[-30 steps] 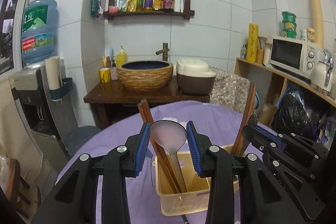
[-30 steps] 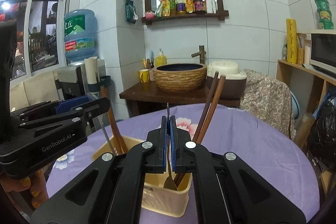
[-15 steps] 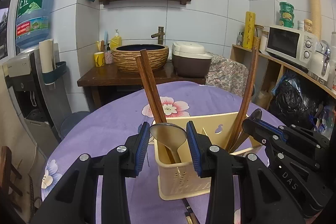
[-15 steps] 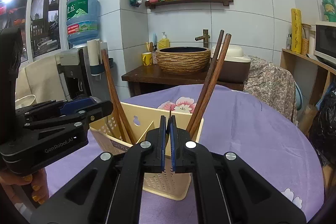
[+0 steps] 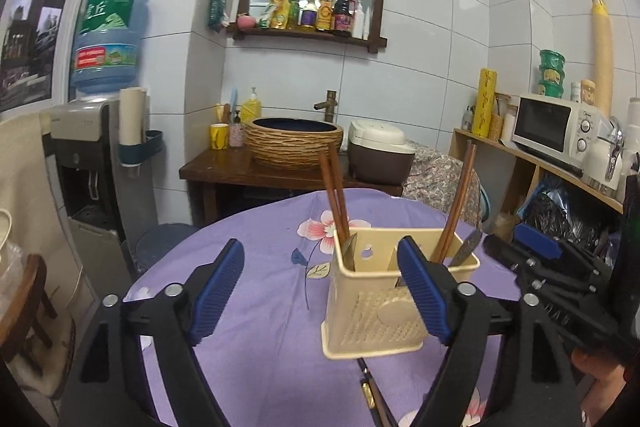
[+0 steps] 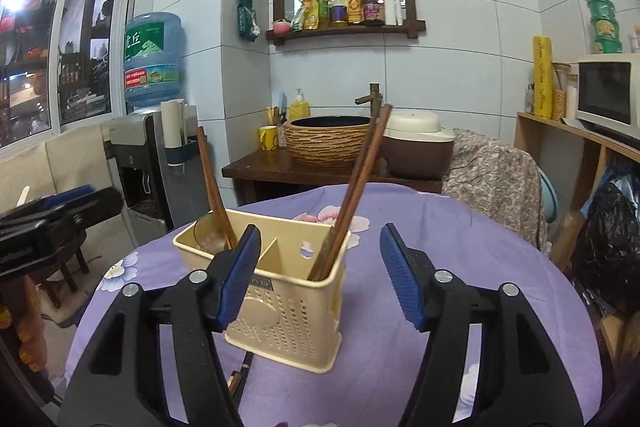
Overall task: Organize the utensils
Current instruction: 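Lower the spoons into the holder and open both tools, then move both open tools back down to the remaining utensils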
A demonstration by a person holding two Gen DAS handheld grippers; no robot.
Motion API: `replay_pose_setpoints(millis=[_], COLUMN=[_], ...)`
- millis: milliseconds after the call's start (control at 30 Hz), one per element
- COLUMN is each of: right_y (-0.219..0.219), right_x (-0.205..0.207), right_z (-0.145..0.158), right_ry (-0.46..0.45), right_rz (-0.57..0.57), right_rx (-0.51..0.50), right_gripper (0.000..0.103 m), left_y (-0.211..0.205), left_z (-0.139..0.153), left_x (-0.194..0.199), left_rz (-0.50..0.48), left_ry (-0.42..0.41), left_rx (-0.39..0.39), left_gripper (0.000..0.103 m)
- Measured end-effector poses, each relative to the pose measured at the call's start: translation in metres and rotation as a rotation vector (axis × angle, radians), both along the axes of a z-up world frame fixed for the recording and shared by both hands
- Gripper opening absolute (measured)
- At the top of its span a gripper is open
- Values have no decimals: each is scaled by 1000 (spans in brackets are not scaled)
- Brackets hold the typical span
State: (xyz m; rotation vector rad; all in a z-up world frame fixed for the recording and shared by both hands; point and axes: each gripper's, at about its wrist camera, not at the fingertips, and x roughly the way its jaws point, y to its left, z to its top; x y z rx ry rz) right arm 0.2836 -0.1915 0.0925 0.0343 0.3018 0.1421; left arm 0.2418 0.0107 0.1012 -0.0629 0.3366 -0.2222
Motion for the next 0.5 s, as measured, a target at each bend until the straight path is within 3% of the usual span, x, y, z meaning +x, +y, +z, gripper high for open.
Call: replay_pose_setpoints(millis=[100,233,500], right_y=[0,2,-2], right_x=[-18,-42,-64], right_z=[1,-9,-60], right_ry=[9,79,272], right_rz=[-5,12,0], right_rx=[-20,-45,-60], right_gripper=[71,72,72], left_y=[3,10,24], left_z=[-11,-30,-79], left_x=[-18,-30,-52], left_rz=[43,75,154], left_ry=[29,101,238], left_rx=[28,24,66], left_gripper=[89,91,90])
